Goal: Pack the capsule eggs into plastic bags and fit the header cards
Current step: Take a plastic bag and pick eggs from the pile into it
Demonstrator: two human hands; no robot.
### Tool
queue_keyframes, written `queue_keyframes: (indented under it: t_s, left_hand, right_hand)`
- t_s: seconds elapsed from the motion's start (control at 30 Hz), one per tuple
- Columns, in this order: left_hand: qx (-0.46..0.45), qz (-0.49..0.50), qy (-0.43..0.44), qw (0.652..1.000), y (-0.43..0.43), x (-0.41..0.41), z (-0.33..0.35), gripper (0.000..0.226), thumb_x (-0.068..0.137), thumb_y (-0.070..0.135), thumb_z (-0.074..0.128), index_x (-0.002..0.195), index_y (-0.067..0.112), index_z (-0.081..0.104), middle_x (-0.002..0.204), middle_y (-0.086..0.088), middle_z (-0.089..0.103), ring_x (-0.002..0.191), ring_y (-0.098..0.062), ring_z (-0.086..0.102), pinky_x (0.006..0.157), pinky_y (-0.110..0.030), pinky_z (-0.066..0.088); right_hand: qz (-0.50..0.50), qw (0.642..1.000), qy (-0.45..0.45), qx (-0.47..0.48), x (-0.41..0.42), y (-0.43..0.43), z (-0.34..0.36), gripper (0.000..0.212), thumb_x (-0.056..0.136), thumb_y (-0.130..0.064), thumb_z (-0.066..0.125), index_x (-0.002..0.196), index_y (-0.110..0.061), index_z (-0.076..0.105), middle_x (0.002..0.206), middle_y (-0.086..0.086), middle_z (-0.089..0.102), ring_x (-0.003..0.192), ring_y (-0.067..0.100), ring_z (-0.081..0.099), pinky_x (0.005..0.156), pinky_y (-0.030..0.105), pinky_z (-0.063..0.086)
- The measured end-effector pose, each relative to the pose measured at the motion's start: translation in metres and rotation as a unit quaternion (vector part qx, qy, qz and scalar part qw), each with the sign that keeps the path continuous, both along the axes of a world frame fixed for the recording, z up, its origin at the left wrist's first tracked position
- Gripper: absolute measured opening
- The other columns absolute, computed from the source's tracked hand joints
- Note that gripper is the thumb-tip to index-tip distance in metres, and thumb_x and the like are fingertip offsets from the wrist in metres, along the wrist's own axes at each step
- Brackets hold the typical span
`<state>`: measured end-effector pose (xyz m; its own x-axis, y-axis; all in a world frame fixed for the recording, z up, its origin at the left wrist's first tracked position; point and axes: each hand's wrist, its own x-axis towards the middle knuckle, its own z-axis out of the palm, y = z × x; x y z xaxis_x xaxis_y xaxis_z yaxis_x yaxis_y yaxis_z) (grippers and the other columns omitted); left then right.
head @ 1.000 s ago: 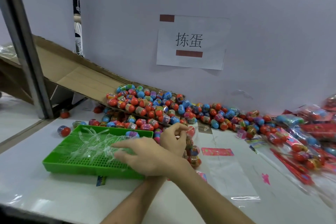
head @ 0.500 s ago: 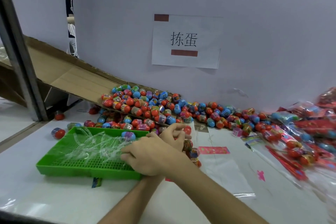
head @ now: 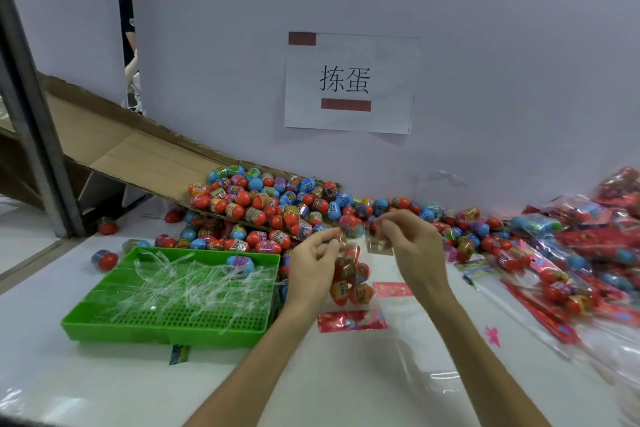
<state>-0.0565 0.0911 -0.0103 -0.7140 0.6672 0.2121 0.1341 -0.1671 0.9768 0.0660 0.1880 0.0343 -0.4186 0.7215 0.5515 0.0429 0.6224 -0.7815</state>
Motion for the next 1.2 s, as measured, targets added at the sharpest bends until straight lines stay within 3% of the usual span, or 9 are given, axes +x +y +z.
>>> queue_keyframes:
  t_s: [0.1, 0.2, 0.3, 0.43, 0.53, 0.6, 0.8, 1.03, 1.2]
  left_hand:
    - [0.012, -0.003, -0.008, 1.0, 0.0, -0.001, -0.001, 0.02, 0.106, 0.018, 0.056, 0.116, 0.022, 0.072, 0.094, 0.01, 0.08, 0.094, 0.002, 0.073, 0.078, -0.014, 0.058]
    - [0.019, -0.019, -0.04, 0.999, -0.001, -0.001, 0.001, 0.02, 0.107, 0.017, 0.055, 0.111, 0.019, 0.075, 0.096, 0.005, 0.08, 0.096, -0.01, 0.076, 0.076, -0.022, 0.061]
    - [0.026, -0.027, -0.085, 0.996, -0.004, -0.001, 0.004, 0.023, 0.108, 0.018, 0.053, 0.108, 0.023, 0.076, 0.1, 0.001, 0.08, 0.096, -0.018, 0.077, 0.07, -0.028, 0.06]
    - [0.036, -0.051, -0.138, 0.988, -0.003, -0.002, 0.003, 0.025, 0.108, 0.026, 0.053, 0.105, 0.031, 0.078, 0.104, 0.0, 0.08, 0.095, -0.021, 0.077, 0.078, -0.039, 0.059]
    - [0.053, -0.102, -0.188, 0.975, -0.001, 0.002, 0.005, 0.031, 0.106, 0.04, 0.055, 0.123, 0.019, 0.069, 0.114, -0.005, 0.078, 0.097, -0.022, 0.076, 0.075, -0.035, 0.06]
    - [0.047, -0.14, -0.209, 0.967, 0.0, 0.004, 0.005, 0.04, 0.101, 0.044, 0.062, 0.123, 0.011, 0.07, 0.114, -0.013, 0.077, 0.093, -0.026, 0.074, 0.069, -0.034, 0.058]
    - [0.016, -0.132, -0.199, 0.971, 0.001, 0.005, -0.002, 0.031, 0.092, 0.019, 0.076, 0.121, 0.012, 0.071, 0.103, -0.01, 0.079, 0.087, -0.024, 0.077, 0.058, -0.029, 0.058]
    - [0.021, -0.098, -0.162, 0.982, 0.0, 0.003, -0.004, 0.01, 0.087, 0.011, 0.075, 0.091, 0.019, 0.074, 0.09, -0.011, 0.078, 0.078, -0.027, 0.076, 0.055, -0.032, 0.057]
    - [0.032, -0.079, -0.141, 0.986, 0.0, 0.0, -0.004, 0.013, 0.087, 0.008, 0.072, 0.08, 0.018, 0.077, 0.085, -0.009, 0.077, 0.081, -0.025, 0.075, 0.068, -0.037, 0.061]
  right_hand:
    - [-0.001, 0.991, -0.077, -0.109, 0.015, 0.016, -0.021, 0.017, 0.102, -0.02, 0.058, 0.095, -0.029, 0.071, 0.094, -0.004, 0.072, 0.086, 0.019, 0.068, 0.064, 0.017, 0.052]
    - [0.084, 0.966, -0.142, -0.197, 0.013, 0.013, -0.03, 0.02, 0.102, -0.036, 0.057, 0.11, -0.025, 0.073, 0.105, -0.002, 0.073, 0.09, 0.016, 0.071, 0.071, 0.024, 0.054]
    - [0.083, 0.97, -0.132, -0.187, 0.008, 0.005, -0.032, 0.015, 0.099, -0.032, 0.064, 0.103, -0.023, 0.075, 0.101, -0.003, 0.074, 0.085, 0.009, 0.073, 0.07, 0.024, 0.056]
    - [0.073, 0.967, -0.068, -0.236, 0.007, -0.002, -0.033, 0.012, 0.098, -0.026, 0.067, 0.094, -0.019, 0.076, 0.094, 0.0, 0.074, 0.085, 0.014, 0.072, 0.065, 0.022, 0.055]
    - [0.044, 0.967, -0.025, -0.25, 0.007, -0.003, -0.033, 0.014, 0.097, -0.018, 0.067, 0.086, -0.019, 0.076, 0.091, 0.002, 0.075, 0.08, 0.016, 0.073, 0.058, 0.019, 0.054]
    - [0.037, 0.967, -0.006, -0.252, 0.008, -0.003, -0.033, 0.017, 0.097, -0.016, 0.068, 0.083, -0.019, 0.076, 0.086, 0.001, 0.075, 0.073, 0.013, 0.073, 0.056, 0.017, 0.054]
    - [0.035, 0.971, 0.023, -0.235, 0.008, -0.003, -0.033, 0.017, 0.098, -0.019, 0.067, 0.084, -0.022, 0.078, 0.081, -0.004, 0.075, 0.079, 0.013, 0.074, 0.058, 0.022, 0.057]
    - [0.065, 0.974, 0.031, -0.217, 0.005, -0.008, -0.033, 0.023, 0.1, -0.015, 0.063, 0.088, -0.028, 0.077, 0.082, -0.017, 0.075, 0.082, 0.003, 0.073, 0.061, 0.016, 0.056]
    - [0.115, 0.97, 0.0, -0.212, 0.005, -0.008, -0.031, 0.008, 0.093, -0.03, 0.072, 0.1, -0.033, 0.076, 0.09, -0.013, 0.076, 0.081, 0.009, 0.073, 0.062, 0.017, 0.056]
